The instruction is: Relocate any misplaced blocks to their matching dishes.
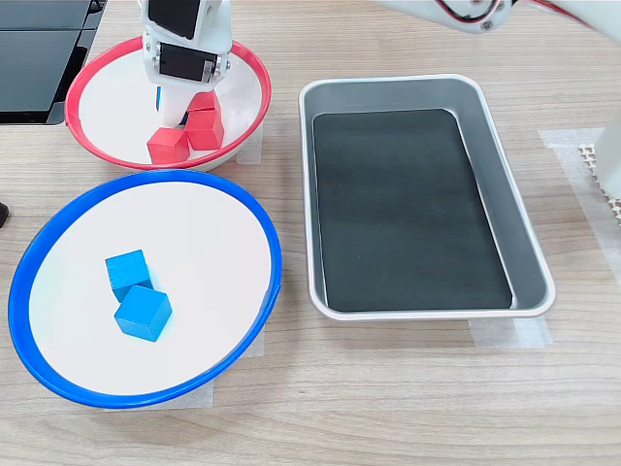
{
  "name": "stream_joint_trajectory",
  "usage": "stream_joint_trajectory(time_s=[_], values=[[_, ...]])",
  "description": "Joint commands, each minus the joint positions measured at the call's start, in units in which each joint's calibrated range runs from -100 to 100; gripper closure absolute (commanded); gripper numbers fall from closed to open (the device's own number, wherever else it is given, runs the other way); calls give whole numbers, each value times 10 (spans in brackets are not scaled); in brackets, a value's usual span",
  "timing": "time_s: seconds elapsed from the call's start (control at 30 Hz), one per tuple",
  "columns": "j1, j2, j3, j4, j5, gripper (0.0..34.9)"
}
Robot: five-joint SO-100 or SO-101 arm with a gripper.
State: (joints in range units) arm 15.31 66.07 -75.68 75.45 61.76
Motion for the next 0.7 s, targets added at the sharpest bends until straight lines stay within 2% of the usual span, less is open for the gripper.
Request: stream_joint_trajectory(time_s=[0.0,0.23,0.4,0.57,0.67], values=[[-8,-6,-18,5,-7,346],[-12,-53,9,23,-19,346],[-19,-151,94,24,-28,346],[-33,-261,205,-5,-42,346],[-49,-329,297,-56,-60,346]])
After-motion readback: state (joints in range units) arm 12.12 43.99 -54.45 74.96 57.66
